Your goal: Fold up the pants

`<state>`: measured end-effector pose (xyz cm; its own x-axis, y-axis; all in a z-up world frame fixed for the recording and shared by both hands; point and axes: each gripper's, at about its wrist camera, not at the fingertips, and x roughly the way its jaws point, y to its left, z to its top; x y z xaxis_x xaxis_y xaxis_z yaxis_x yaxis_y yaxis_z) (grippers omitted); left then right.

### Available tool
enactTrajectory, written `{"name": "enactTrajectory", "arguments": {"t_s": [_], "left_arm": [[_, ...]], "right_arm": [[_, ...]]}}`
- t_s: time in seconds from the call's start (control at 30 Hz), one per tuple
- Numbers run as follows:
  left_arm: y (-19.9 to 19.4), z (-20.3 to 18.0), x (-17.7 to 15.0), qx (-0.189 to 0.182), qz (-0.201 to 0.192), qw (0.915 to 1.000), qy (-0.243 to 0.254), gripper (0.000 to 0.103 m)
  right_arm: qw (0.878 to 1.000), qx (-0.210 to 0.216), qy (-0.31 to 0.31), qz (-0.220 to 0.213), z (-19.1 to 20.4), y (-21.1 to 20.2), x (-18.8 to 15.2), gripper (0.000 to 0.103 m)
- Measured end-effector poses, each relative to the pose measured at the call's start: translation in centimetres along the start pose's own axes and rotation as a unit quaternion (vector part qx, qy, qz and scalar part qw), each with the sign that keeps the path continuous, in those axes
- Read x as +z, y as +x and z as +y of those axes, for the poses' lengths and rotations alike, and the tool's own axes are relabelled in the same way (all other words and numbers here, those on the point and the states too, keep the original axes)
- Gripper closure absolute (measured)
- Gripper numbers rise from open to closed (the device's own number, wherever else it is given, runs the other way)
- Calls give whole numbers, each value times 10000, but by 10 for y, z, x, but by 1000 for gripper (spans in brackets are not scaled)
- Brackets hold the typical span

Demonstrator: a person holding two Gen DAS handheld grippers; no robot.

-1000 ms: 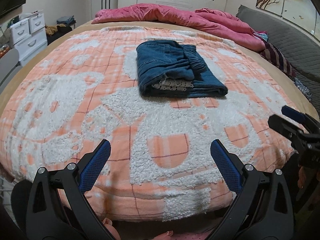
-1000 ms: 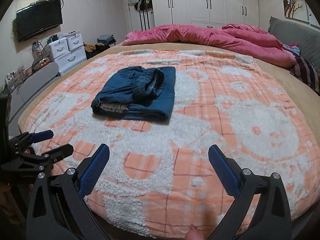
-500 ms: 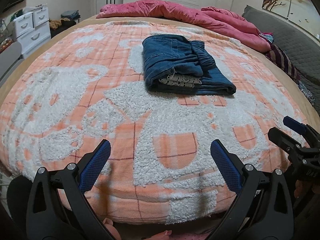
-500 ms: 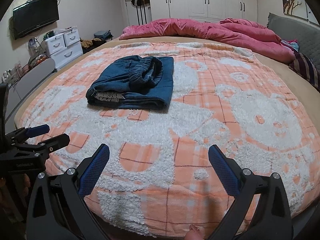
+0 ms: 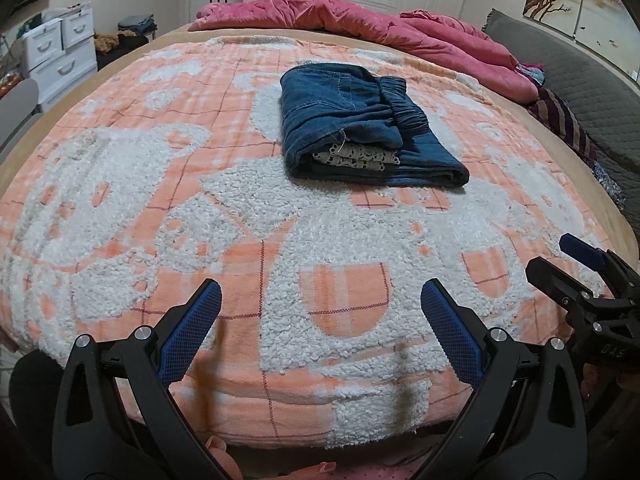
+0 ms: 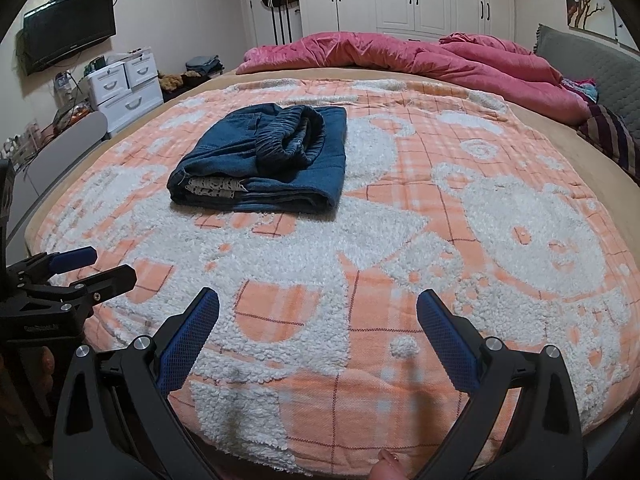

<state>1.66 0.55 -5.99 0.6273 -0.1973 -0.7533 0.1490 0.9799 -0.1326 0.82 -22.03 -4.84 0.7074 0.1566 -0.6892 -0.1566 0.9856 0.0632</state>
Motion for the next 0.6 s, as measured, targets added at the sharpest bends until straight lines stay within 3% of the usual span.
{"name": "enactTrajectory", "arguments": {"t_s": [0.6], "left_arm": [[-2, 2, 2, -10, 19, 10000, -52, 9]], "right_arm": [[9999, -108, -23, -9, -1, -1, 2, 4]]}}
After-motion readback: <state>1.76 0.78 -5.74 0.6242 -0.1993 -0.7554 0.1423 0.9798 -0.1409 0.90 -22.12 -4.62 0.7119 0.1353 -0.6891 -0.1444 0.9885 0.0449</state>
